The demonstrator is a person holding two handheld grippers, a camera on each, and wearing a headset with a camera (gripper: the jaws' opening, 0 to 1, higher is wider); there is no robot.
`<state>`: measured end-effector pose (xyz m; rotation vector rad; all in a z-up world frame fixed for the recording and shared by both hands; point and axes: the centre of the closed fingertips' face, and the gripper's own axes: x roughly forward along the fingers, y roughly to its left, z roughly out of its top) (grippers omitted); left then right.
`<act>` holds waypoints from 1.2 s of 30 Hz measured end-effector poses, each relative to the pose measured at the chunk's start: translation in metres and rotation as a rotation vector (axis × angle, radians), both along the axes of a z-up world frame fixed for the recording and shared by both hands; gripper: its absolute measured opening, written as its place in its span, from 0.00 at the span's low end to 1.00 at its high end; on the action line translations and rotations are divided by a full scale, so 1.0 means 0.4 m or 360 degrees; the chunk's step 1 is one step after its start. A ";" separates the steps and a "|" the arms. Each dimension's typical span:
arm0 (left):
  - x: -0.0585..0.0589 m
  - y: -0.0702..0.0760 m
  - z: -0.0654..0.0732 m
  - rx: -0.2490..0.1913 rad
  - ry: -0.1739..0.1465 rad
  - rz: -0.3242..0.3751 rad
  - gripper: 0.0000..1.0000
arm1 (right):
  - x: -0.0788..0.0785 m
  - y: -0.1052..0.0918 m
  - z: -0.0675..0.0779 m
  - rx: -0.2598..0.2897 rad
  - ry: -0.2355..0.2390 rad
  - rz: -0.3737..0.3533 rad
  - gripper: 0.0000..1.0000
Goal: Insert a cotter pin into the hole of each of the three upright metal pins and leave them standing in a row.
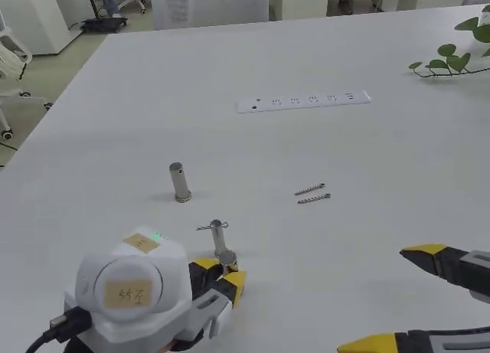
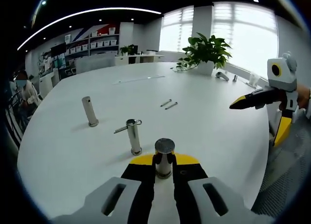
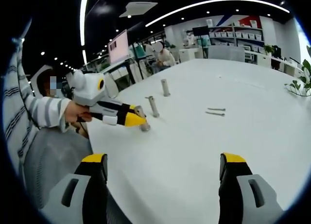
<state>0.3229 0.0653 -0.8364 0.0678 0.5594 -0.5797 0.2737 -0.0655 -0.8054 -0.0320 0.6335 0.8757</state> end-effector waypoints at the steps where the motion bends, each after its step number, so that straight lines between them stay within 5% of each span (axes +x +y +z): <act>1: 0.000 0.000 0.000 -0.0002 0.0000 0.0001 0.11 | 0.000 0.000 -0.001 -0.0002 0.0002 0.0002 0.97; 15: 0.000 -0.003 0.026 -0.0089 0.0007 -0.0002 0.13 | -0.006 0.015 -0.001 0.0010 0.0010 0.0017 0.97; 36: 0.003 0.004 0.016 0.0002 0.0049 -0.0294 0.19 | 0.002 0.000 0.003 -0.0014 0.0010 0.0014 0.97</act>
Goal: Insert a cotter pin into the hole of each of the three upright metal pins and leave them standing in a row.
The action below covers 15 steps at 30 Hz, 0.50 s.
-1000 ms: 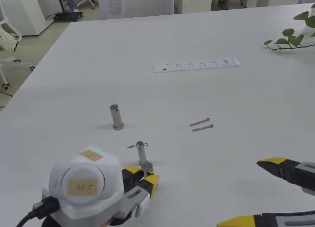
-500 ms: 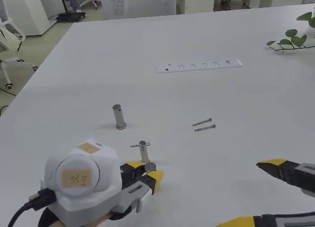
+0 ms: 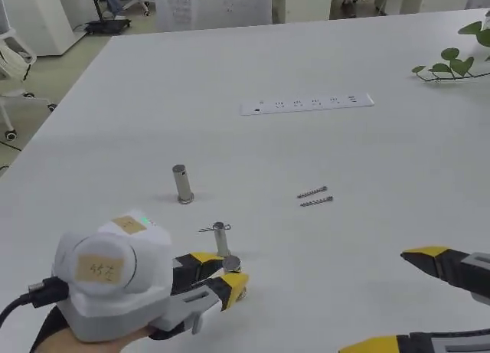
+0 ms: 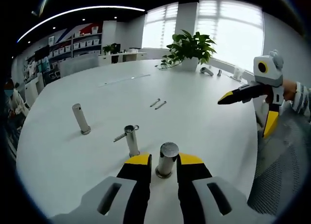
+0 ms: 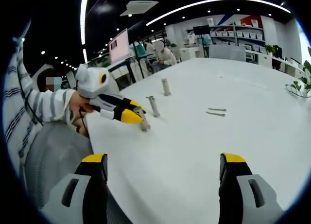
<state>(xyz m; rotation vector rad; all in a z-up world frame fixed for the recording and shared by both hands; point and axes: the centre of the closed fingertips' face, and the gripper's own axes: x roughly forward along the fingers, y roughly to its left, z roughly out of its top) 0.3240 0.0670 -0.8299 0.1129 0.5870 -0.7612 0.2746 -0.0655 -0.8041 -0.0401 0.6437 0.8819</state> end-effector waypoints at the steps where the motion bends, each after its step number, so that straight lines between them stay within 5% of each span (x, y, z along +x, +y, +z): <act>1: 0.001 -0.001 -0.001 0.0002 0.0003 -0.0023 0.19 | 0.000 -0.001 0.000 -0.0002 0.0001 0.0001 0.97; 15: 0.005 -0.015 -0.007 0.0014 0.0006 -0.0229 0.23 | 0.011 -0.017 0.010 -0.0050 -0.0016 0.0014 0.96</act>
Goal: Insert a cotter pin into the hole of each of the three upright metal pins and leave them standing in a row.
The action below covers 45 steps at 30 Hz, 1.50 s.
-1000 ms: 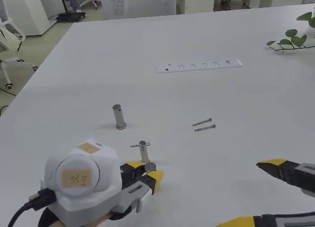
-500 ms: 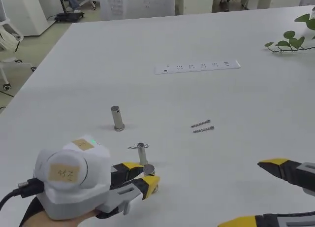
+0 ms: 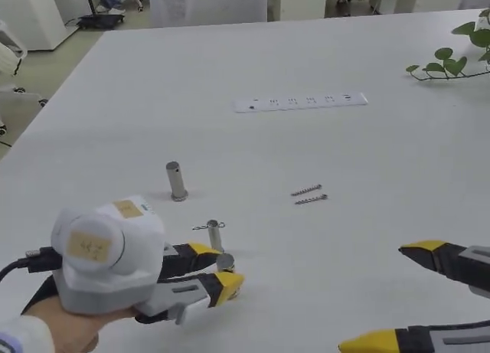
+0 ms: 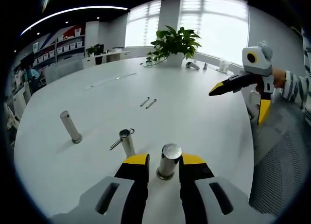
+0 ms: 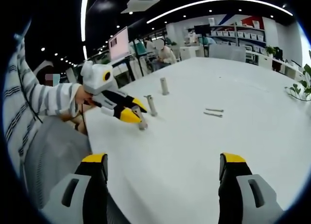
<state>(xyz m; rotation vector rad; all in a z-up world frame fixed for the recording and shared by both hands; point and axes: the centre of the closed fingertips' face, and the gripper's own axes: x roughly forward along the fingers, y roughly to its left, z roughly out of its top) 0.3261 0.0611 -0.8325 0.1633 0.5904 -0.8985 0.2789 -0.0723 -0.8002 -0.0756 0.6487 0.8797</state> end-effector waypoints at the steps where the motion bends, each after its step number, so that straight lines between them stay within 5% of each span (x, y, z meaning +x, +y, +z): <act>1: 0.000 0.000 0.000 -0.0003 0.0000 -0.0006 0.23 | 0.003 -0.003 0.003 -0.0003 -0.0003 0.0002 0.96; 24: -0.033 0.009 -0.010 0.0021 0.0022 -0.0154 0.30 | 0.190 -0.032 0.018 -0.0446 -0.0145 0.0444 0.86; 29: -0.037 0.017 -0.016 0.0051 0.0025 -0.0162 0.32 | 0.225 -0.014 0.002 -0.0480 -0.0144 0.0524 0.83; 36: -0.044 0.025 -0.026 0.0032 0.0055 -0.0146 0.41 | 0.259 0.024 -0.032 -0.0472 -0.0098 0.0653 0.78; 45: -0.069 0.024 -0.032 -0.0015 0.0118 -0.0136 0.55 | 0.285 0.043 -0.072 -0.0562 -0.0031 0.0815 0.72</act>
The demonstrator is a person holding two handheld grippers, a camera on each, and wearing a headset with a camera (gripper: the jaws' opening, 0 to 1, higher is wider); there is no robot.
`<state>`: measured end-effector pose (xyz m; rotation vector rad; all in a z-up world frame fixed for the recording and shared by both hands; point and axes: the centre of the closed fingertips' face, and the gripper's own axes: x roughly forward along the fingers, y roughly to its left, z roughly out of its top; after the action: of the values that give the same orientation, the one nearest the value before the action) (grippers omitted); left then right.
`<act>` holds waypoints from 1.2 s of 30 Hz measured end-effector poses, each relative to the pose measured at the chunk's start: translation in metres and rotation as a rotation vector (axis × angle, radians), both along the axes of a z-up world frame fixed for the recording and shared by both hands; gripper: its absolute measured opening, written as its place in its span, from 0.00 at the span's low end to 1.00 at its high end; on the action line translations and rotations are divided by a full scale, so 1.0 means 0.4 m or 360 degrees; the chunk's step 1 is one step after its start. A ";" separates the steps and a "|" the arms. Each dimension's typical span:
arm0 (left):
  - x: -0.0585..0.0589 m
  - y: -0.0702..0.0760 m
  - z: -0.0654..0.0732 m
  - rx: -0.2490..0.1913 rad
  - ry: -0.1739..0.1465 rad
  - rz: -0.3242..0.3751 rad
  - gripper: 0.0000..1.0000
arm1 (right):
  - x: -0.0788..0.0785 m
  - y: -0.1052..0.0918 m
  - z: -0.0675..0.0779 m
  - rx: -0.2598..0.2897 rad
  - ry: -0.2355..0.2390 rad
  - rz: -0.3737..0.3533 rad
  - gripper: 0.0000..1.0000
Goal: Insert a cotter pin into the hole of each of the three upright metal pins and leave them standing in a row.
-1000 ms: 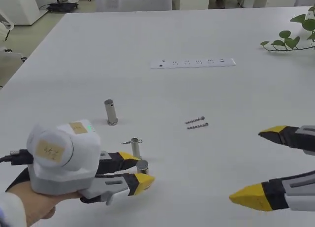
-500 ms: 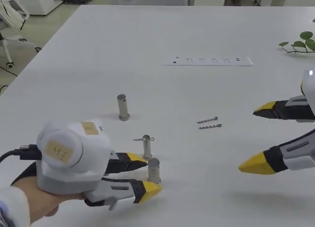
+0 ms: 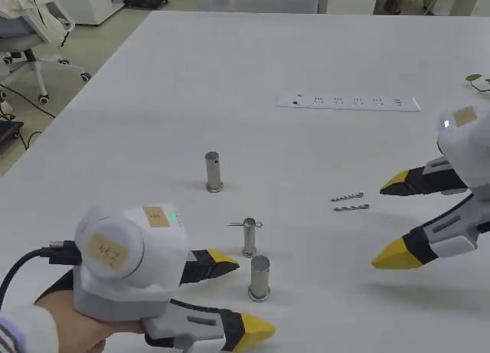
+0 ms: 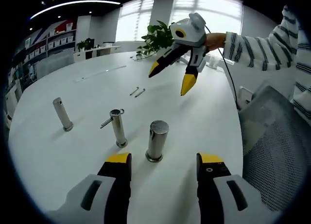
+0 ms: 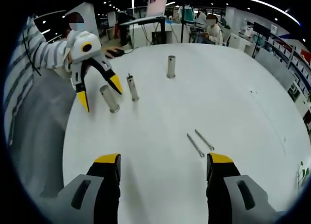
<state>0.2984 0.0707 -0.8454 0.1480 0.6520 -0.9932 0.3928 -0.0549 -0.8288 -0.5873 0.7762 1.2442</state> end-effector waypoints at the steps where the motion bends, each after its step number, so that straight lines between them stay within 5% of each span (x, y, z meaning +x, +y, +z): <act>1: -0.003 0.000 -0.003 0.0000 0.0007 0.0002 0.58 | 0.005 0.002 -0.003 -0.0013 0.0007 0.0014 0.71; 6: -0.015 0.005 -0.013 -0.0004 0.0080 0.0033 0.64 | 0.024 0.006 -0.011 -0.0054 0.0030 0.0048 0.62; 19: -0.018 0.024 -0.012 -0.0030 0.0092 0.0096 0.74 | 0.058 0.019 -0.055 -0.0163 0.0088 0.0115 0.55; 36: -0.033 0.026 -0.014 -0.0068 0.0181 0.0170 0.91 | 0.073 0.015 -0.087 -0.0254 0.0148 0.0153 0.45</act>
<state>0.2852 0.0812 -0.8510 0.0190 0.7350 -0.9167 0.4222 -0.0491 -0.8635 -0.7071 0.9407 1.3123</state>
